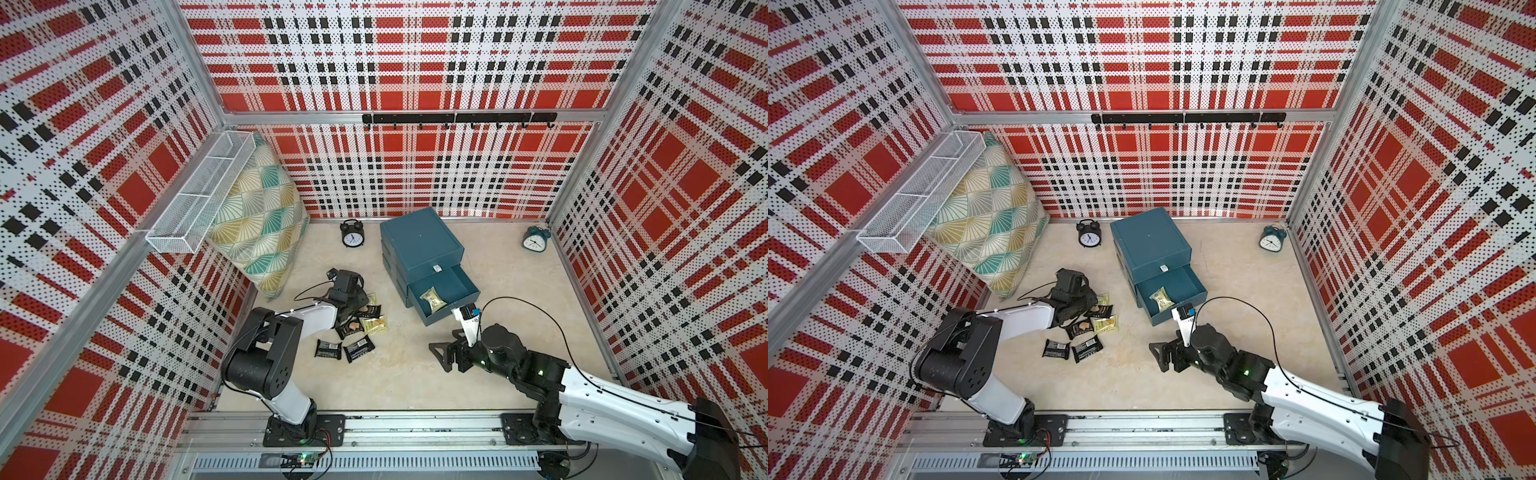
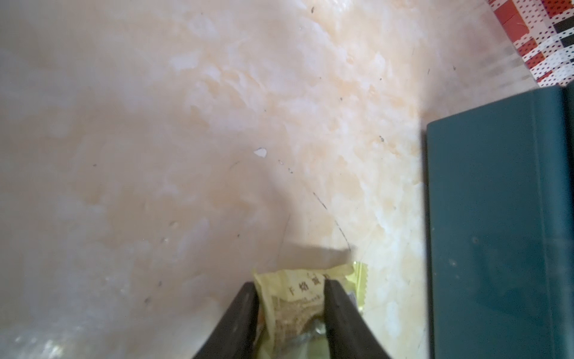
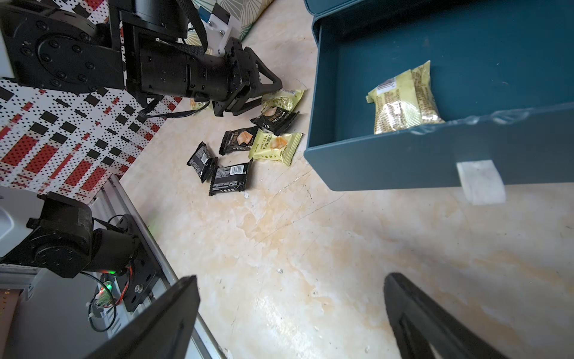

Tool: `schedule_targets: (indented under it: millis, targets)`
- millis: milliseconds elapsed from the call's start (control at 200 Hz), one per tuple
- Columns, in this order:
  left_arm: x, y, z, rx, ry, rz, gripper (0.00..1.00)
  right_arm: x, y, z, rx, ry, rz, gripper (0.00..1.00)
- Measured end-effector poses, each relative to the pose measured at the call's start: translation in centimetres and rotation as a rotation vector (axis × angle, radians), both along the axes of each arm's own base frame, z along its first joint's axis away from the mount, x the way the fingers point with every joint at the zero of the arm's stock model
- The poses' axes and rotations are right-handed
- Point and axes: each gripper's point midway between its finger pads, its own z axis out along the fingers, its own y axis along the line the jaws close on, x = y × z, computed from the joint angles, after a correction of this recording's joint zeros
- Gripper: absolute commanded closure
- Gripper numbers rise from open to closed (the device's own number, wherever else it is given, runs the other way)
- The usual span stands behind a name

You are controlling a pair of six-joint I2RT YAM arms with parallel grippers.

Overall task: Place the cookies into the drawer by color
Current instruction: Pick up the cookie at the center of the board, then place the cookie in the drawer.

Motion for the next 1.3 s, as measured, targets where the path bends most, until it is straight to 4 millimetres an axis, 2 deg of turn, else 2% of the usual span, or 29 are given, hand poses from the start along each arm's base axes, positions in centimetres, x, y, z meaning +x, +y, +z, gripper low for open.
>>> schedule_targets:
  millis: [40, 100, 205, 426, 561, 782, 1012, 1152, 1303]
  targets:
    - [0.0, 0.0, 0.0, -0.001, -0.002, 0.002, 0.74, 0.0, 0.0, 0.0, 0.000, 0.000, -0.002, 0.00]
    - [0.1, 0.0, 0.2, 0.000, -0.006, -0.001, 0.86, 0.0, -0.1, 0.0, 0.001, -0.002, -0.004, 0.00]
    - [0.1, 0.0, 0.6, -0.002, -0.017, -0.005, 1.00, 0.0, -0.2, 0.2, 0.007, -0.002, -0.008, 0.00]
    - [-0.4, -0.1, 1.8, -0.013, -0.047, -0.012, 1.00, 0.0, -0.3, 0.3, 0.015, 0.000, -0.018, 0.00]
    - [-1.0, -0.7, 3.9, -0.023, -0.099, -0.028, 1.00, 0.1, -0.5, 0.4, 0.019, -0.003, -0.027, 0.00]
    - [-2.7, -4.1, 10.0, -0.045, -0.258, -0.105, 1.00, 0.7, -1.9, 0.2, 0.003, -0.002, -0.108, 0.00]
    - [-6.4, -7.9, 15.1, -0.078, -0.393, -0.192, 1.00, 1.5, -4.1, -0.7, -0.049, 0.015, -0.234, 0.00]
    - [-8.8, -10.2, 17.3, -0.104, -0.450, -0.251, 1.00, 1.9, -5.2, -0.8, -0.066, 0.036, -0.306, 0.00]
    - [-10.5, -12.4, 18.6, -0.115, -0.481, -0.305, 1.00, 2.0, -5.5, 0.6, -0.037, 0.034, -0.330, 0.00]
